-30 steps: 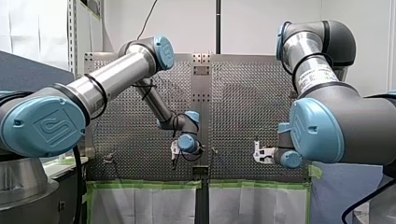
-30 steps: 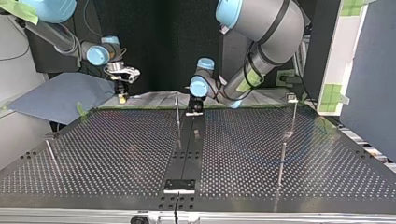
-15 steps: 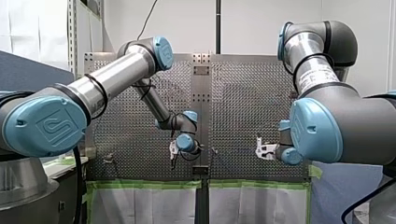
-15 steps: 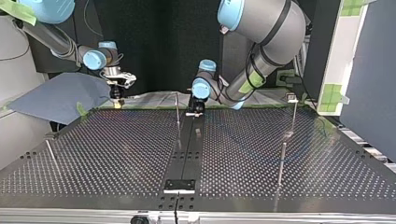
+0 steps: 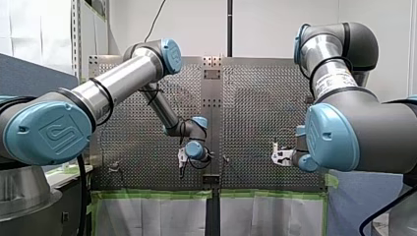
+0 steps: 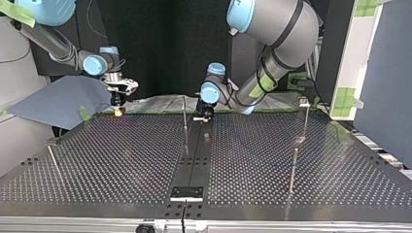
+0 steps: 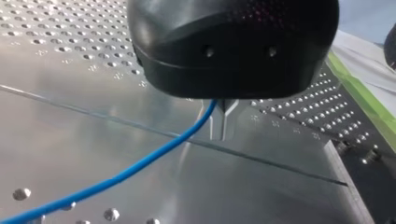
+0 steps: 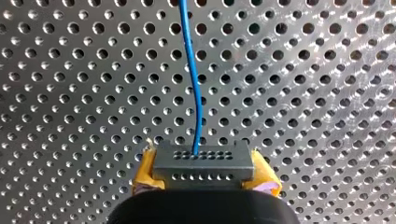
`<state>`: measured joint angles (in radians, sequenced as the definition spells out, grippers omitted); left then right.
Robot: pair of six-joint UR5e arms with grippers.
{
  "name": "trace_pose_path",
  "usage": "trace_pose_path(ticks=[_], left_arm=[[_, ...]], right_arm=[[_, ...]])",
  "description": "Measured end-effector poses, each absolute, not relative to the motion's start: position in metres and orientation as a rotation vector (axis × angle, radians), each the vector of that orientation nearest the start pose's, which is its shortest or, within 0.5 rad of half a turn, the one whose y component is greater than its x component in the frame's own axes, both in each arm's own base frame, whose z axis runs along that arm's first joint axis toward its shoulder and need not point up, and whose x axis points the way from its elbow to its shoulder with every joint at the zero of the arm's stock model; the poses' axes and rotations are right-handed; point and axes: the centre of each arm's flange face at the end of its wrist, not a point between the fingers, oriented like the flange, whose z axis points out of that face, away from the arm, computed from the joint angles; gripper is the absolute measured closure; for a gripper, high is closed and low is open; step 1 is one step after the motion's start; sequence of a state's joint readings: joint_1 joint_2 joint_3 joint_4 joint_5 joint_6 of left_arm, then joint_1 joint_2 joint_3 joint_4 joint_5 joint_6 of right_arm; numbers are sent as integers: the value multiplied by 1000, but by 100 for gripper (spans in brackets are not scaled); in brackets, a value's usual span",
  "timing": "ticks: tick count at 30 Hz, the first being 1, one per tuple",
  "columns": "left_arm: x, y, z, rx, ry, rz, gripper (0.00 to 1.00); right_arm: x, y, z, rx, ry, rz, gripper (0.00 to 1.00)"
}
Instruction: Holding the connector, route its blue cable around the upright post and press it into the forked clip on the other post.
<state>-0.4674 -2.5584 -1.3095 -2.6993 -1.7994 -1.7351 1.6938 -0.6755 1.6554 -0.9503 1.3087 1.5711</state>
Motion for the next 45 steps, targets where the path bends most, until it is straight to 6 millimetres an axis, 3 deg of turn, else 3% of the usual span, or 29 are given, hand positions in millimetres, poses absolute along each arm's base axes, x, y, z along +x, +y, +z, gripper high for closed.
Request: trace_pose_path(ticks=[28, 29, 30, 31, 33, 34, 35, 36, 40, 42, 43, 45], left_arm=[[592, -416, 15, 85, 1849, -245, 100], [591, -417, 15, 86, 1849, -245, 97], [591, -417, 15, 87, 1849, -244, 82], [591, -417, 15, 88, 1849, -243, 82], [590, -418, 15, 90, 1849, -239, 60], [589, -419, 15, 92, 1849, -239, 60], [589, -420, 15, 97, 1849, -240, 50], [588, -421, 15, 104, 1850, -242, 46], [585, -424, 14, 129, 1861, -247, 46], [583, -424, 14, 139, 1867, -244, 33], [583, -424, 14, 144, 1869, -243, 33], [582, -425, 14, 158, 1875, -244, 9]], right_arm=[[238, -632, -1, 1520, -1027, 1492, 100], [238, -632, -1, 1521, -1028, 1492, 100], [238, -632, -1, 1522, -1028, 1492, 100], [238, -632, -1, 1522, -1028, 1492, 100], [238, -632, -1, 1523, -1028, 1491, 100], [238, -632, -1, 1523, -1028, 1491, 100], [239, -632, -1, 1524, -1028, 1491, 100], [239, -631, -1, 1524, -1028, 1491, 100], [240, -631, -2, 1527, -1029, 1491, 100], [240, -631, -2, 1529, -1030, 1490, 100], [240, -630, -2, 1530, -1030, 1489, 100], [240, -630, -3, 1533, -1031, 1488, 100]])
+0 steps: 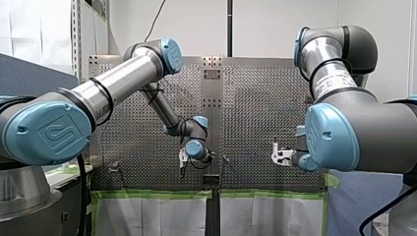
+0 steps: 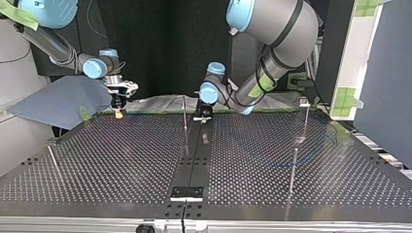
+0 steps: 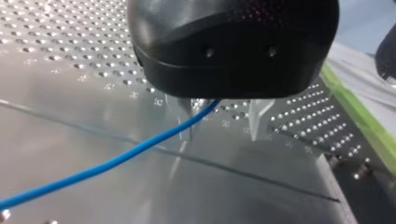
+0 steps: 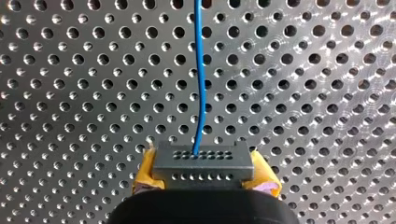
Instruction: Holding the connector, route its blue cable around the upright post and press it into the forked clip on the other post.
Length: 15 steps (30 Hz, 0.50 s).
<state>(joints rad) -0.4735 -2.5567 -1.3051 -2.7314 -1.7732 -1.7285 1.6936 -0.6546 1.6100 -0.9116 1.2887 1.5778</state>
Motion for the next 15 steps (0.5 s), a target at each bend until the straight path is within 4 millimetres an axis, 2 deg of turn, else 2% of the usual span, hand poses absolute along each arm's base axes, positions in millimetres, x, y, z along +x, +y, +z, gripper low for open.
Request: trace_pose_path(ticks=[1, 2, 15], left_arm=[[581, -426, 13, 165, 1879, -244, 9], [580, -426, 13, 174, 1885, -242, 0], [555, -433, 17, 249, 1961, -123, 0]], right_arm=[[240, -630, -3, 1534, -1032, 1488, 100], [240, -630, -3, 1535, -1033, 1487, 100], [241, -627, -5, 1552, -1047, 1479, 100]])
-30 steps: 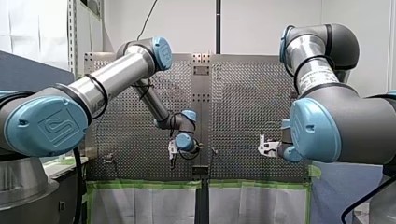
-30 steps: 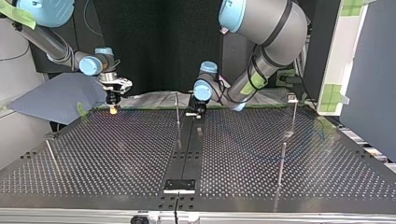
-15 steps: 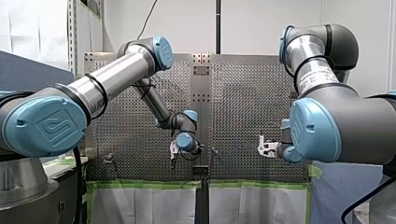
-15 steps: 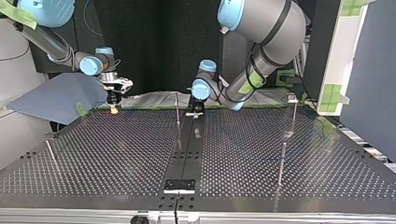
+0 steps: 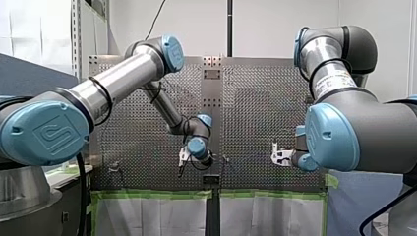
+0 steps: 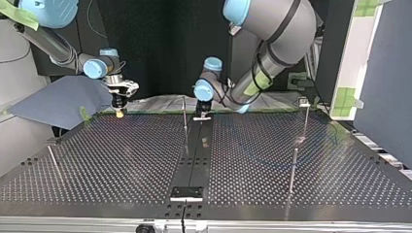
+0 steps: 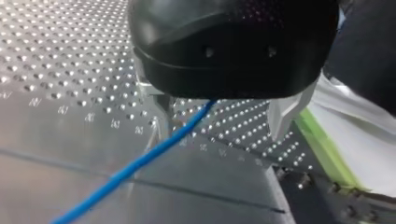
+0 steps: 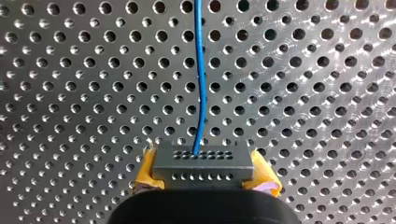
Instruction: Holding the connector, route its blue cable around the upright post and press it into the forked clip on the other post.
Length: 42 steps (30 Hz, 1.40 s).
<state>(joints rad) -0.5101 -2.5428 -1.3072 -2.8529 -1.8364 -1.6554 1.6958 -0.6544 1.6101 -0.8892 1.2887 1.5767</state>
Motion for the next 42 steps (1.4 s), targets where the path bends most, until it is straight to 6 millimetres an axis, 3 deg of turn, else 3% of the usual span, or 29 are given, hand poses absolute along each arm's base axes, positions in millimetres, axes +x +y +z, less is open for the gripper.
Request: trace_pose_path(ticks=[12, 20, 42], left_arm=[[522, -451, 52, 272, 1931, -156, 0], [500, -455, 46, 324, 1976, -153, 0], [470, -478, 43, 431, 2006, -195, 0]], right_arm=[[242, -625, -7, 1566, -1058, 1471, 100], [242, -624, -7, 1576, -1066, 1465, 100], [242, -621, -9, 1596, -1076, 1451, 100]])
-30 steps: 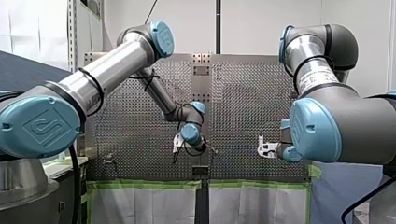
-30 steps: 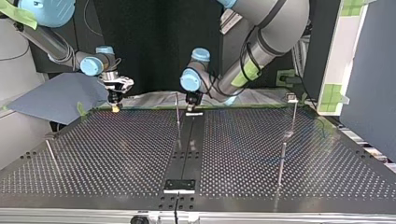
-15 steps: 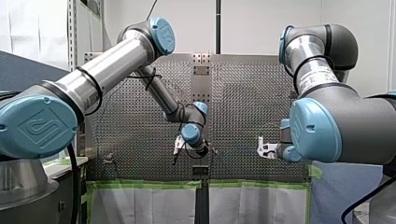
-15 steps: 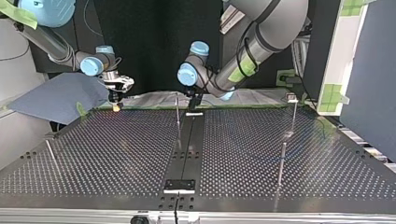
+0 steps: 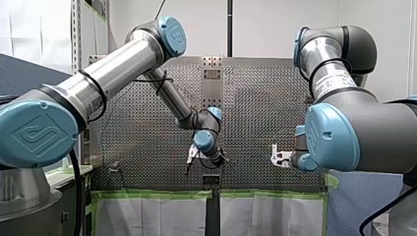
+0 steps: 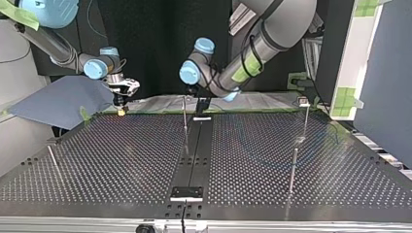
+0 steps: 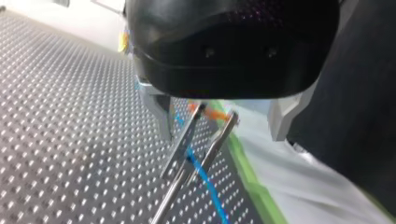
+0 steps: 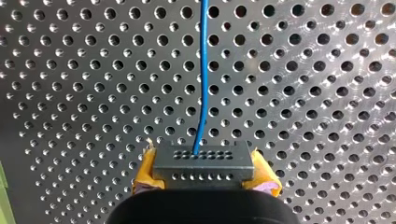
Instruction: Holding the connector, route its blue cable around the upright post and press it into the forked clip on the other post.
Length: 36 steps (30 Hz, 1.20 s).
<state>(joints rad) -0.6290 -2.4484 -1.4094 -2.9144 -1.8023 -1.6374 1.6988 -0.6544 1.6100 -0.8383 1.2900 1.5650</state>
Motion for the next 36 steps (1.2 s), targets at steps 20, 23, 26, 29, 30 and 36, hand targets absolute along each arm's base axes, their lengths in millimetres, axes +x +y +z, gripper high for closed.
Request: trace_pose_path(ticks=[20, 23, 26, 29, 30, 36], left_arm=[[455, -491, 43, 441, 2004, -201, 0], [453, -492, 43, 434, 2004, -185, 0], [450, -494, 44, 431, 2002, -173, 0], [445, -497, 44, 433, 2000, -165, 0], [443, -498, 44, 433, 2000, -161, 0], [428, -500, 51, 428, 1987, -145, 0]], right_arm=[[242, -621, -9, 1593, -1076, 1452, 100], [242, -621, -9, 1592, -1075, 1453, 100], [242, -622, -9, 1593, -1075, 1452, 100], [241, -622, -9, 1593, -1077, 1450, 100], [241, -622, -9, 1593, -1078, 1449, 100], [240, -622, -10, 1595, -1082, 1446, 100]])
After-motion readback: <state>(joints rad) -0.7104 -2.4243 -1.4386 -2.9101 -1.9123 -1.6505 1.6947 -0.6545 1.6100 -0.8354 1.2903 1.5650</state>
